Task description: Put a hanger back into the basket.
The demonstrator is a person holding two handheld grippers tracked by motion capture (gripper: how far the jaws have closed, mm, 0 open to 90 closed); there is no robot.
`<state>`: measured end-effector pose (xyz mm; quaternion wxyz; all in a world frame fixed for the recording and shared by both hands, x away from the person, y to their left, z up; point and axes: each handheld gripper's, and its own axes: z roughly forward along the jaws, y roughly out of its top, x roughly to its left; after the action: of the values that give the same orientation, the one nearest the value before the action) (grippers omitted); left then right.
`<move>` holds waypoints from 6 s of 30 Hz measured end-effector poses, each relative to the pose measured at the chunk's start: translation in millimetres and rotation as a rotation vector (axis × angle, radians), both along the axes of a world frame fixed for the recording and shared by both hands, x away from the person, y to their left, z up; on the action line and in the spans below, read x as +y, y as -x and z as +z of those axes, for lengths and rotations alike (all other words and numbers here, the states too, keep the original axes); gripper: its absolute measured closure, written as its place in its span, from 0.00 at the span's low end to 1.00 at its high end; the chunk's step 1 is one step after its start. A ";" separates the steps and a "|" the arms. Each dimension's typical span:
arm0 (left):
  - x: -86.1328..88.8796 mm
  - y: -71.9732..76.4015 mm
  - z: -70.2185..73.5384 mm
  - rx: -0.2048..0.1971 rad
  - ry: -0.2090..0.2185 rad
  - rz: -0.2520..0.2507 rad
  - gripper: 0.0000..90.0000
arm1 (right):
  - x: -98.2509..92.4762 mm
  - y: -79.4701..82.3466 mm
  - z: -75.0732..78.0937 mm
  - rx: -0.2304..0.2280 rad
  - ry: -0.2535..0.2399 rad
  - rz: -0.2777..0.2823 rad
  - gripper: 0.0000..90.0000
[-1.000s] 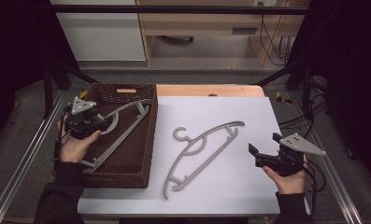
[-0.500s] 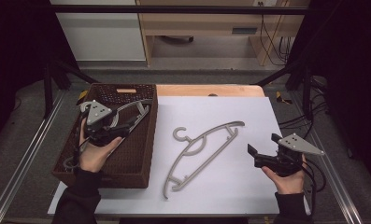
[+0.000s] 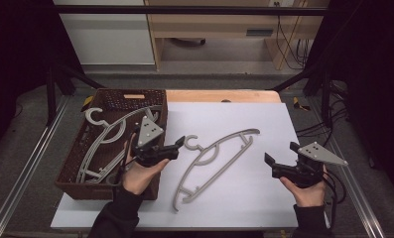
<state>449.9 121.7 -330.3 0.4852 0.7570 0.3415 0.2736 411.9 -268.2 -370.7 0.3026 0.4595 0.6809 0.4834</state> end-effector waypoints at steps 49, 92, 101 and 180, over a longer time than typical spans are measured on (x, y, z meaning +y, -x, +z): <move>-73.1 -59.8 -134.0 0.317 -0.252 0.048 0.60 | 0.2 3.3 -1.9 0.012 0.015 0.019 0.10; -79.1 -71.3 -125.9 0.430 -0.209 0.051 0.92 | 3.3 0.3 -4.9 0.028 0.025 0.026 0.10; -73.7 -61.2 -107.7 0.375 -0.177 0.038 0.92 | 3.4 0.1 -5.3 0.029 0.031 0.024 0.10; 84.3 -28.1 79.1 -0.038 -0.053 0.138 0.92 | 3.4 -0.4 -5.9 0.029 0.034 0.021 0.10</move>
<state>478.0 206.0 -251.3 0.4514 0.7389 0.3762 0.3297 412.4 -264.8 -376.6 0.2953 0.4540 0.6980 0.4685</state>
